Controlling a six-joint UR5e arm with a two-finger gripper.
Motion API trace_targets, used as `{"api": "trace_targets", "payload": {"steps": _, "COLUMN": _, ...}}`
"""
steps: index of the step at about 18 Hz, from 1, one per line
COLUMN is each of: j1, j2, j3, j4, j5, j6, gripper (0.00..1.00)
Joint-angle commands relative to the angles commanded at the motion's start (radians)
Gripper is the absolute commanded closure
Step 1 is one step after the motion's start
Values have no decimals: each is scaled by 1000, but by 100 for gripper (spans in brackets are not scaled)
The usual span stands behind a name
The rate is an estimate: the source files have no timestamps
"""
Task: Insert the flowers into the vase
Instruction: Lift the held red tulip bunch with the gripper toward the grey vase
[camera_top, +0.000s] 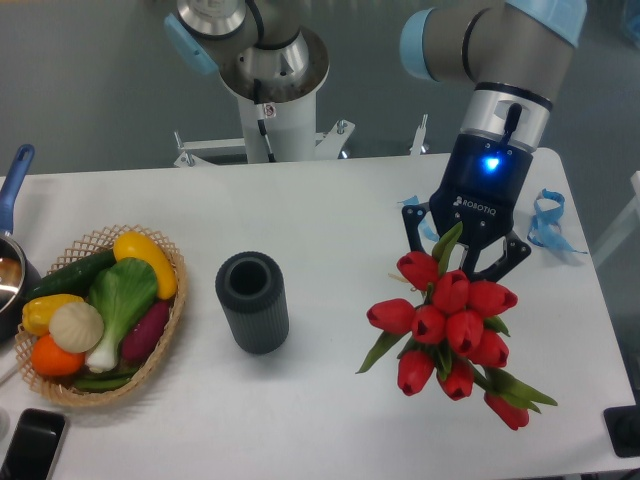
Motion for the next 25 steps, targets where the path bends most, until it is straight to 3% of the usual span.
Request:
{"api": "trace_targets", "payload": {"steps": 14, "j1": -31, "j2": -18, "j3": -8, "j4": 20, "j5": 0, "j6": 14, "gripper": 86}}
{"api": "trace_targets", "payload": {"steps": 18, "j1": -64, "j2": -44, "j3": -6, "j4": 83, "j5": -8, "j6": 14, "gripper": 86}}
{"api": "trace_targets", "payload": {"steps": 20, "j1": -67, "j2": -43, "j3": -9, "j4": 84, "j5": -15, "j6": 12, "gripper": 86}}
{"api": "trace_targets", "payload": {"steps": 25, "j1": -58, "j2": -20, "j3": -57, "j4": 84, "j5": -136, "j6": 12, "gripper": 86}}
